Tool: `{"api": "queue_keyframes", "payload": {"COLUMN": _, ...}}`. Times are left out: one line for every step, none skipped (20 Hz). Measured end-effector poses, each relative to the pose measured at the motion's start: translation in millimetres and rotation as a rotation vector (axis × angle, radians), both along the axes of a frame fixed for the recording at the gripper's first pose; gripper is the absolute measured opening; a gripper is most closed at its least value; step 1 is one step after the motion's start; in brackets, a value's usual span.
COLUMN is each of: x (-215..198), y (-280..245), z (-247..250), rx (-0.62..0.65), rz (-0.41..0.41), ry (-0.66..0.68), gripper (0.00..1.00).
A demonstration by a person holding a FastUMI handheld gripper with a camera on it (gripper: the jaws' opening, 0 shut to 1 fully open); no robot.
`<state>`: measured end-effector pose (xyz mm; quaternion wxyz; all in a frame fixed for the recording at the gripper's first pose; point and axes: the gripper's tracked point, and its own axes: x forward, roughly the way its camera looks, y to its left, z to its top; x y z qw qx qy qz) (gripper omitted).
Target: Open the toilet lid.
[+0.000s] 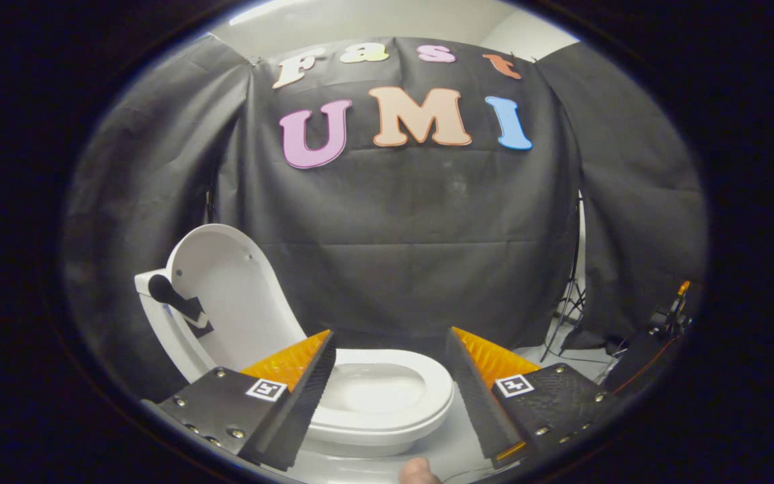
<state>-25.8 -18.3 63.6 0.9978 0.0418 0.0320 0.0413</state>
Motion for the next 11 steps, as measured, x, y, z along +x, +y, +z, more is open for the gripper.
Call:
{"api": "queue_keyframes", "payload": {"x": 2.2, "y": 4.3, "z": -5.6, "rx": 0.009, "rz": 0.006, "ry": 0.013, "gripper": 0.97}}
{"api": "queue_keyframes", "payload": {"x": 2.8, "y": 9.9, "z": -12.0, "rx": 0.016, "rz": 0.013, "ry": 0.028, "gripper": 0.97}}
{"api": "queue_keyframes", "payload": {"x": 4.2, "y": 14.5, "z": -16.6, "rx": 0.017, "rz": 0.017, "ry": 0.04, "gripper": 0.97}}
{"api": "queue_keyframes", "payload": {"x": 4.9, "y": 20.4, "z": -20.3, "rx": 0.015, "rz": 0.026, "ry": 0.049, "gripper": 0.97}}
{"api": "queue_keyframes", "payload": {"x": 6.1, "y": 27.6, "z": -22.7, "rx": 0.005, "rz": 0.038, "ry": 0.055, "gripper": 0.97}}
{"api": "queue_keyframes", "payload": {"x": 6.6, "y": 33.2, "z": -24.7, "rx": -0.012, "rz": 0.044, "ry": 0.057, "gripper": 0.97}}
{"api": "queue_keyframes", "payload": {"x": 7.0, "y": 38.1, "z": -24.7, "rx": -0.037, "rz": 0.049, "ry": 0.052, "gripper": 0.97}}
{"api": "queue_keyframes", "payload": {"x": 6.6, "y": 42.2, "z": -24.2, "rx": -0.063, "rz": 0.052, "ry": 0.043, "gripper": 0.97}}
{"api": "queue_keyframes", "payload": {"x": 6.9, "y": 44.9, "z": -23.5, "rx": -0.082, "rz": 0.053, "ry": 0.035, "gripper": 0.97}}
{"api": "queue_keyframes", "payload": {"x": 6.6, "y": 45.7, "z": -25.4, "rx": -0.092, "rz": 0.055, "ry": 0.033, "gripper": 0.97}}
{"api": "queue_keyframes", "payload": {"x": 6.4, "y": 47.5, "z": -26.3, "rx": -0.091, "rz": 0.058, "ry": 0.034, "gripper": 0.97}}
